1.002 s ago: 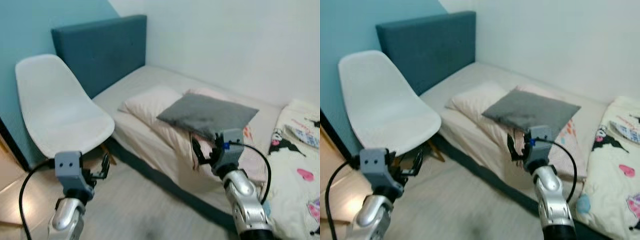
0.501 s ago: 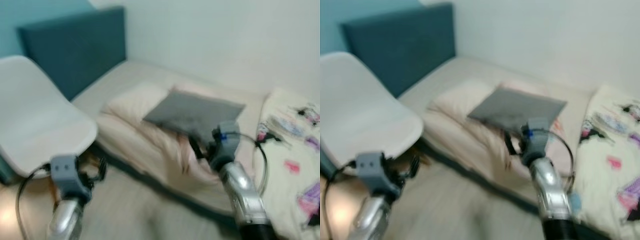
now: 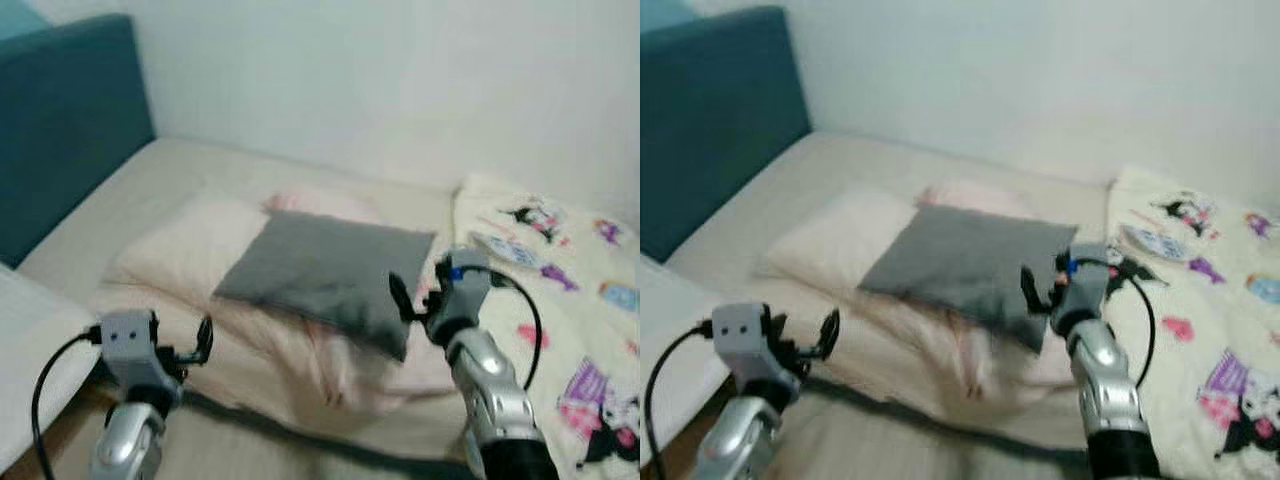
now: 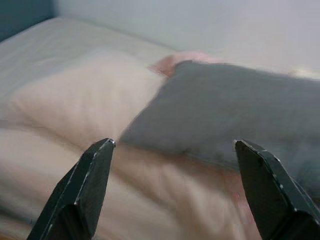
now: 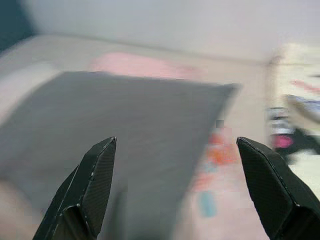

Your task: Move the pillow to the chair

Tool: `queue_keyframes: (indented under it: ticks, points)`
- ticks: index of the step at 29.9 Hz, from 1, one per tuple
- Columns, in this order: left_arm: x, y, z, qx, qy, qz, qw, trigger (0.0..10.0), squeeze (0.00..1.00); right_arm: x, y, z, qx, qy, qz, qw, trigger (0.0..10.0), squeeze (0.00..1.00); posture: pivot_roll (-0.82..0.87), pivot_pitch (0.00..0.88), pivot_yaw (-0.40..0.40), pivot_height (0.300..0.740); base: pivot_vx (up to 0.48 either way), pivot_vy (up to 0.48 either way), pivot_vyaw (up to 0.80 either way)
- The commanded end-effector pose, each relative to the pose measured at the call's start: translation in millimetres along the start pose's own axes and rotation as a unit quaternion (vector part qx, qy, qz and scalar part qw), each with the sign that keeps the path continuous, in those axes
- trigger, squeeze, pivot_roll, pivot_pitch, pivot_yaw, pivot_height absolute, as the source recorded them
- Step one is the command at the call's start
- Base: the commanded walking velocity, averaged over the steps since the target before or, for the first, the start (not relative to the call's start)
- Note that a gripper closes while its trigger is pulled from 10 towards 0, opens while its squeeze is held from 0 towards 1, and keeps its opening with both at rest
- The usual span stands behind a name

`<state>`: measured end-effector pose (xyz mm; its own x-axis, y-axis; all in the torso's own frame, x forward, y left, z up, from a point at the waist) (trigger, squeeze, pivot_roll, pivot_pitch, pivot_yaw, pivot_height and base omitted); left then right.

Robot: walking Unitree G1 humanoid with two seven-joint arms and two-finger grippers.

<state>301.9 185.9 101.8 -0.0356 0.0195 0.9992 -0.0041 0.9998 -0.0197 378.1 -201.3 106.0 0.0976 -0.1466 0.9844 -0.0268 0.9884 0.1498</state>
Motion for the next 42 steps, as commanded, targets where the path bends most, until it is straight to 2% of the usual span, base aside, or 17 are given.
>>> queue_keyframes:
  ticks: [1, 5, 6, 13, 16, 19, 21, 22, 23, 24, 27, 30, 32, 36, 41, 42]
  points:
    - [-6, 2.5, 4.2, 0.003, 0.009, 0.005, 1.000, 10.0, 0.00, 2, 0.5, -2.3, -0.003, -0.001, -0.003, 1.000, 10.0, 0.00, -0.03, 0.000, -0.093, 0.740, 0.349, 0.000, 0.00]
    - [-10, 4.8, 4.2, 0.009, 0.019, 0.009, 1.000, 10.0, 0.00, 0, -15.5, -2.0, -0.035, 0.009, -0.003, 0.999, 10.0, 0.00, -0.03, 0.000, -0.095, 0.740, 0.085, 0.000, 0.00]
    - [-12, 5.8, 4.0, 0.011, 0.020, 0.012, 1.000, 10.0, 0.00, -7, -27.9, -0.8, -0.059, 0.024, -0.012, 0.998, 10.0, 0.00, -0.04, 0.000, -0.095, 0.740, 0.000, 0.000, 0.00]
    - [-11, 5.6, 3.8, 0.009, 0.018, 0.011, 1.000, 10.0, 0.00, -23, -39.8, 1.4, -0.078, 0.051, -0.046, 0.995, 10.0, 0.00, -0.04, 0.000, -0.095, 0.740, 0.000, 0.000, 0.00]
    - [-11, 6.2, 2.9, 0.010, 0.017, 0.008, 1.000, 10.0, 0.00, -42, -54.2, 5.5, -0.106, 0.083, -0.076, 0.988, 10.0, 0.00, -0.04, 0.000, -0.095, 0.740, 0.000, 0.000, 0.00]
    - [-11, 6.4, 2.8, 0.010, 0.017, 0.008, 1.000, 10.0, 0.00, -46, -58.7, 7.2, -0.116, 0.089, -0.084, 0.986, 10.0, 0.00, -0.04, 0.000, -0.095, 0.740, 0.000, 0.000, 0.00]
    - [-10, 7.7, 2.6, 0.010, 0.015, 0.006, 1.000, 10.0, 0.00, -63, -75.0, 16.3, -0.155, 0.112, -0.145, 0.971, 10.0, 0.00, -0.04, 0.000, -0.094, 0.740, 0.000, 0.000, 0.00]
    - [-10, 7.7, 2.6, 0.010, 0.015, 0.006, 1.000, 10.0, 0.00, -63, -75.0, 16.3, -0.155, 0.112, -0.145, 0.971, 10.0, 0.00, -0.04, 0.000, -0.094, 0.740, 0.000, 0.000, 0.00]
    - [-10, 8.0, 2.3, 0.010, 0.015, 0.005, 1.000, 10.0, 0.00, -72, -77.7, 19.7, -0.161, 0.122, -0.177, 0.963, 10.0, 0.00, -0.04, 0.000, -0.094, 0.740, 0.000, 0.000, 0.00]
    - [-10, 8.0, 2.3, 0.010, 0.015, 0.005, 1.000, 10.0, 0.00, -72, -77.7, 19.7, -0.161, 0.122, -0.177, 0.963, 10.0, 0.00, -0.04, 0.000, -0.094, 0.740, 0.000, 0.000, 0.00]
    - [-11, 6.3, 0.5, 0.005, 0.014, 0.006, 1.000, 10.0, 0.00, -96, -73.4, 26.3, -0.153, 0.145, -0.261, 0.942, 10.0, 0.00, -0.04, 0.000, -0.091, 0.740, 0.000, 0.000, 0.00]
    - [-10, 6.6, 0.3, 0.005, 0.013, 0.005, 1.000, 10.0, 0.00, -101, -70.2, 26.7, -0.145, 0.146, -0.282, 0.937, 10.0, 0.00, -0.04, 0.000, -0.089, 0.740, 0.000, 0.000, 0.00]
    - [-10, 9.3, 0.2, 0.007, 0.012, 0.001, 1.000, 10.0, 0.00, -110, -63.3, 27.7, -0.128, 0.149, -0.324, 0.925, 10.0, 0.00, -0.04, 0.000, -0.086, 0.740, 0.000, 0.000, 0.00]
    - [-10, 15.6, -0.2, 0.017, 0.012, -0.005, 1.000, 10.0, 0.00, -120, -56.5, 28.0, -0.109, 0.157, -0.323, 0.927, 10.0, 0.00, -0.03, 0.000, -0.081, 0.740, 0.000, 0.000, 0.00]
    - [-8, 17.1, 1.8, 0.015, 0.010, -0.020, 1.000, 10.0, 0.00, -116, -41.0, 22.3, -0.051, 0.147, -0.339, 0.928, 10.0, 0.00, -0.02, 0.000, -0.076, 0.740, 0.000, 0.000, 0.00]
    - [-7, 17.7, 2.9, 0.015, 0.010, -0.022, 1.000, 10.0, 0.00, -117, -37.2, 22.5, -0.042, 0.148, -0.350, 0.924, 10.0, 0.00, -0.01, 0.000, -0.075, 0.740, 0.000, 0.000, 0.00]
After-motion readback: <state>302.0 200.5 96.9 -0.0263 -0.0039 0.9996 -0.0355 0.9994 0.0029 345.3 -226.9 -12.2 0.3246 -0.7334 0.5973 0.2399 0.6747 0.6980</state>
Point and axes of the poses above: a point about 5 cm out from each wrist's last joint towards the gripper, its own z axis pointing back from the gripper into the wrist, its own x axis along the axis of the wrist's last joint, y = z × x, the point moved 6 cm from there along -z, pointing out of the wrist towards the gripper, and after that the axes turned 7 degrees about -z, right-handed, at the moved point
